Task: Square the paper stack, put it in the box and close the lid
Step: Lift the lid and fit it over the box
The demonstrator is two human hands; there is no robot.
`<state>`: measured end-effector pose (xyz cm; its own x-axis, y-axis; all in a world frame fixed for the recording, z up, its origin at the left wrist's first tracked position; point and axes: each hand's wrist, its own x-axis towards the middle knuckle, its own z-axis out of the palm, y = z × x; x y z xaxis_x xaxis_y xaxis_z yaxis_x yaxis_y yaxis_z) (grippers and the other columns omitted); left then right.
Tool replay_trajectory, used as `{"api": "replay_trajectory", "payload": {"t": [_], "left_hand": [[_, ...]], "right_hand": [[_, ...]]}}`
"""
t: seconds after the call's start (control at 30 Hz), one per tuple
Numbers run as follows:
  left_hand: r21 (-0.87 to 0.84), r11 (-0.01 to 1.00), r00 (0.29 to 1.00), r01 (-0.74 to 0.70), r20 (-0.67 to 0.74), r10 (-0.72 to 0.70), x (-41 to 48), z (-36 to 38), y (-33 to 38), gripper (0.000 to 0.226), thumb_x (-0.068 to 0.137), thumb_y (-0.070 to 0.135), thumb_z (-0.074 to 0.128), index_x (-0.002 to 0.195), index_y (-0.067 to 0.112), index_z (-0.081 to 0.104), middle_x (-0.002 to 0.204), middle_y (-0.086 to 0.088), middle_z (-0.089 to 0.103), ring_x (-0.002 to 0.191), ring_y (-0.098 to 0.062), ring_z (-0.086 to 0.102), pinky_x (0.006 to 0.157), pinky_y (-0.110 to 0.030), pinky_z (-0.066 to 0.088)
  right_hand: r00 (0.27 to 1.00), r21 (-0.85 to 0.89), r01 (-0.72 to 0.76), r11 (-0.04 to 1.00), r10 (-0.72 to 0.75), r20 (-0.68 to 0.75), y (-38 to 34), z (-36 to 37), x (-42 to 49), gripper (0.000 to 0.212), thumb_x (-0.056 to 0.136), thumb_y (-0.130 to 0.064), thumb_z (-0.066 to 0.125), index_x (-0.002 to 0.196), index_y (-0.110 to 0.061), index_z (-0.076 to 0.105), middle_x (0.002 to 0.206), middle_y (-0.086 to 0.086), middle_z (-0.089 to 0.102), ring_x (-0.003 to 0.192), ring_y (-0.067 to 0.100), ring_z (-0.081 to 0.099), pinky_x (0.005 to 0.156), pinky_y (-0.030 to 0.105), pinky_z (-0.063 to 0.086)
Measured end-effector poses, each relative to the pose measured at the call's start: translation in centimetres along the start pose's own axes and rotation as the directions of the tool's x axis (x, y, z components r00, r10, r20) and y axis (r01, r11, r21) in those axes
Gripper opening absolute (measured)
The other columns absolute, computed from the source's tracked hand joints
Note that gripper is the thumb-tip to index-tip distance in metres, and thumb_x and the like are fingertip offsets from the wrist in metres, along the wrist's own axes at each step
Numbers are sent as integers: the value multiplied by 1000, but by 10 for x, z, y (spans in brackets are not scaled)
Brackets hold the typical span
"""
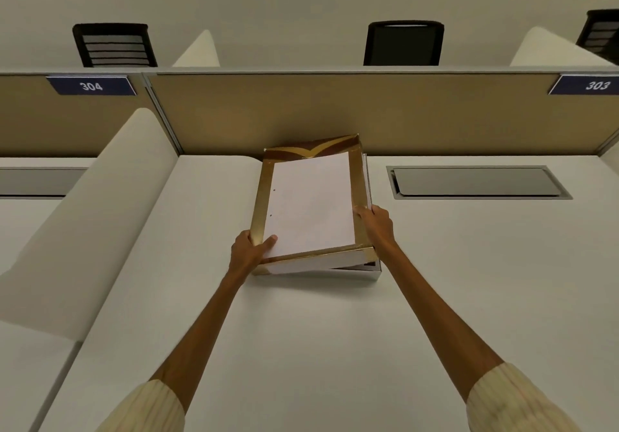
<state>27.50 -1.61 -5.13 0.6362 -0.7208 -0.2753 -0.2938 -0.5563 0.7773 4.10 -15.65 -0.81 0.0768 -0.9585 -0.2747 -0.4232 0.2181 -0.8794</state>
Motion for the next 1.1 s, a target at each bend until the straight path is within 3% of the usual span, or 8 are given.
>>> {"api": "replay_trajectory", "payload": {"t": [0.13,0.27,0.37,0.47,0.53,0.77,0.93,1.1], "left_hand": [[-27,1000,1000,-10,-4,10,-3,4,3,69,81,40,76,130,2,47,122,-17,57,111,-33,58,84,-33,48],[-17,1000,1000,-2,8,3,-1,5,5,70,80,38,77,131,3,45,125,-17,56,114,-34,57,86,-33,48],[-4,1000,1000,9,18,-9,-1,3,5,71,80,38,77,131,3,43,127,-18,54,117,-35,56,89,-35,49],[10,999,999,37,25,-37,0,6,13,77,77,38,79,133,3,40,132,-19,53,120,-36,55,96,-42,50],[50,997,998,61,28,-63,2,9,20,78,76,37,81,132,1,40,131,-20,53,119,-38,56,96,-44,50],[6,996,996,85,5,-85,-4,16,20,78,77,34,81,133,1,37,132,-21,53,120,-39,56,99,-46,50],[-2,998,997,64,-39,-64,-8,23,20,75,76,31,82,129,1,38,127,-21,57,114,-37,59,90,-41,51],[0,998,996,70,-55,-70,-5,26,18,77,75,31,83,130,3,38,127,-19,57,114,-37,59,90,-41,51]], "right_hand": [[999,3,-31,1000,31,14,26,-2,-4,33,99,-34,50,110,-3,56,102,8,57,95,22,52,81,32,41],[1000,20,-17,1000,16,24,39,-2,-11,42,101,-33,46,131,-4,52,132,14,59,120,31,55,105,45,44],[1000,6,3,1000,-3,-3,41,0,-10,38,101,-32,46,120,-1,56,120,17,63,107,30,59,101,46,46],[999,-29,26,999,-27,-43,46,-3,-4,33,101,-30,47,101,2,56,97,20,61,84,23,52,82,38,46],[998,-59,42,997,-45,-51,50,-7,1,30,102,-28,46,97,0,56,90,15,57,83,22,52,79,36,44],[990,-138,103,985,-115,-80,59,-7,0,31,102,-27,45,112,-2,60,103,16,66,97,29,63,90,39,49],[978,-242,147,959,-178,-112,76,-1,-15,47,103,-31,44,140,-4,49,124,18,68,114,36,66,102,44,50],[972,-303,151,941,-197,-127,80,0,-13,48,103,-33,44,141,-4,49,122,19,69,111,36,67,101,46,52]]}}
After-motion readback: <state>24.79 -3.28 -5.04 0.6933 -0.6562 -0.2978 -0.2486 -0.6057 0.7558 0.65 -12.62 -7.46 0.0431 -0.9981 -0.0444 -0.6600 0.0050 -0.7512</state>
